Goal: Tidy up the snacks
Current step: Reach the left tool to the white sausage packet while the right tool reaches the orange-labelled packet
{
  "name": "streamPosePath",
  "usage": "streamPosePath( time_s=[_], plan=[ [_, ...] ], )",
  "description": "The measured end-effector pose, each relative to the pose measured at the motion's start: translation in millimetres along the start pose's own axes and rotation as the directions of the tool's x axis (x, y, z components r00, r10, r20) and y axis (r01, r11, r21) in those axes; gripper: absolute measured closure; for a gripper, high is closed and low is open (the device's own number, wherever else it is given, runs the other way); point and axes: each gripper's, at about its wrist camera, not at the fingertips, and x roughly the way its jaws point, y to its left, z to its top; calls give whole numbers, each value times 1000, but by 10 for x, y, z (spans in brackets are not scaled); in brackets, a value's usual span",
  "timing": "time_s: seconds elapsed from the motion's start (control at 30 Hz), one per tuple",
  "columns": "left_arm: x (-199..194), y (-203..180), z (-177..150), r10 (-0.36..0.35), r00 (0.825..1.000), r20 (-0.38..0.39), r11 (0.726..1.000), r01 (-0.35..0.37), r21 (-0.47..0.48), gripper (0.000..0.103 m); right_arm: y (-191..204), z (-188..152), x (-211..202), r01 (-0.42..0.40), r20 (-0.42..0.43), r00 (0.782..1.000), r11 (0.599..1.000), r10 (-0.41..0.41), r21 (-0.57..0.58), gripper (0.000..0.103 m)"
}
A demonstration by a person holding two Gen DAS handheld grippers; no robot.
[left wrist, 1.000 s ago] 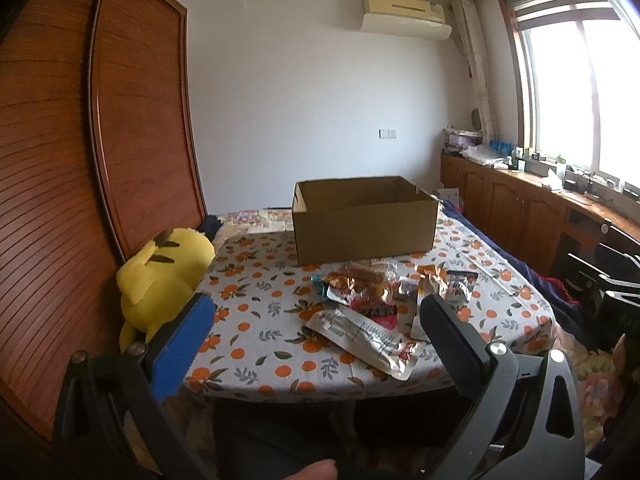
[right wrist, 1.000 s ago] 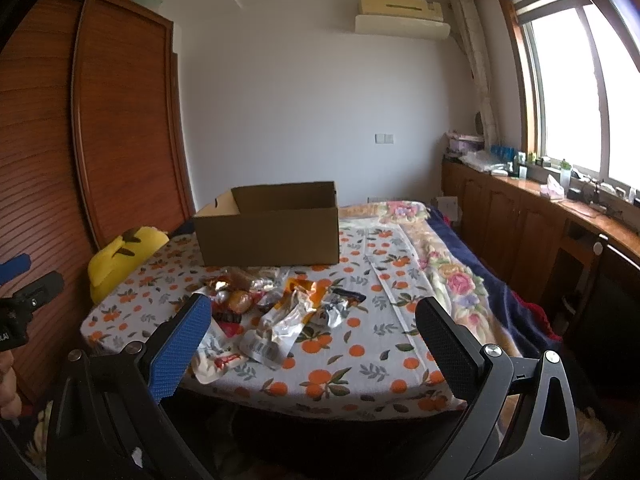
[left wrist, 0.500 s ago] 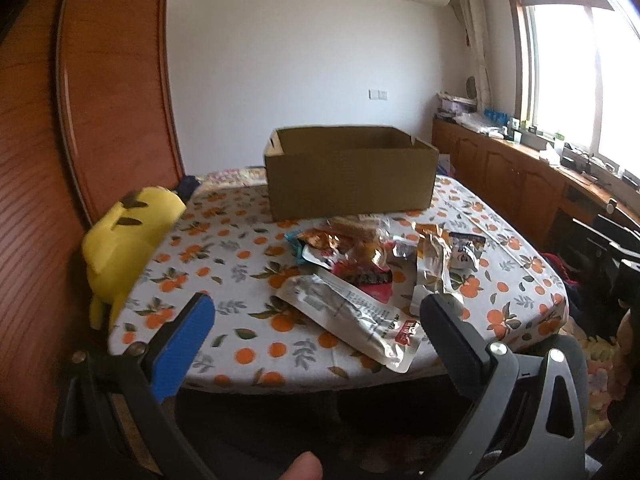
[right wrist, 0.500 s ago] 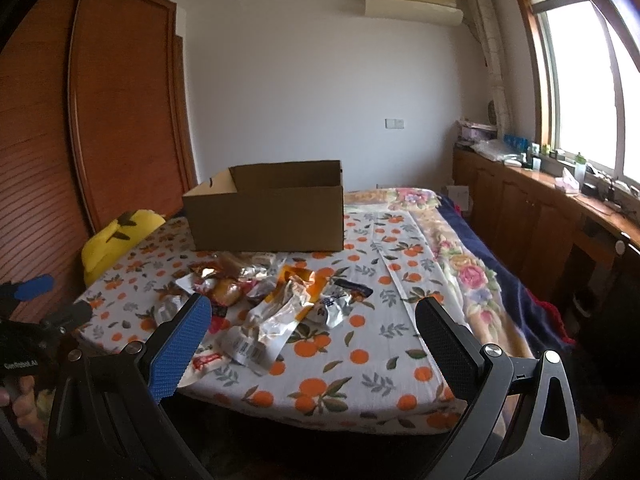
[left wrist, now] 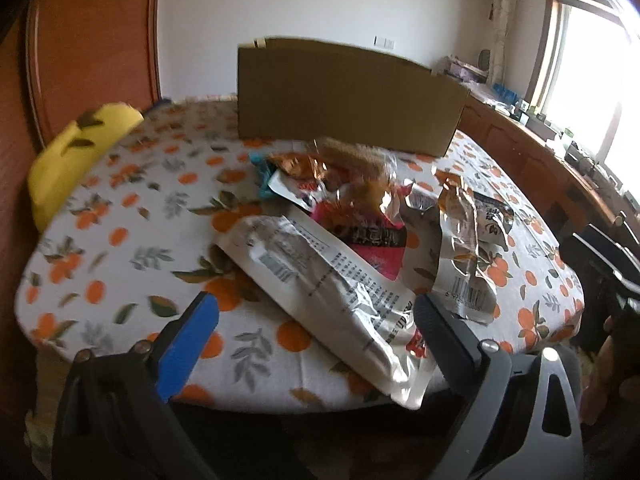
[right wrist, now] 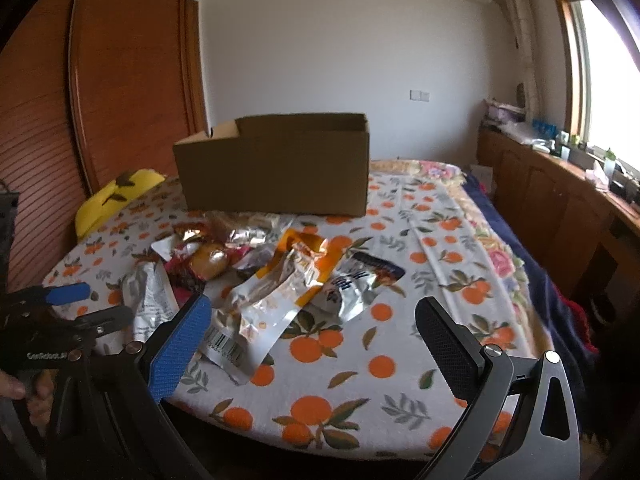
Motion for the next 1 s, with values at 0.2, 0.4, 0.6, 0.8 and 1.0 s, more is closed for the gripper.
streamPosePath(
  time_s=[0.2,0.4,0.6,0.8,1.0],
  plan=[
    [262,-47,44,13,999,-51,1000,-13,-2,7,47,-22,217,-35,-32,999,999,35,-14,0],
    [375,-35,104,22,998,-58,1000,-21,9,21,18,4,472,-103,-92,990,995,103,5,0],
    [386,23,145,31,999,-22,999,-30,20,45,43,61,723,-173,-152,973,985,173,14,2],
    [403,34,164,22,999,-24,999,-21,43,39,91,93,950,-218,-221,950,975,219,29,11],
    [437,32,204,19,999,-28,997,-17,71,45,142,131,1125,-228,-276,933,972,233,48,11]
  ],
)
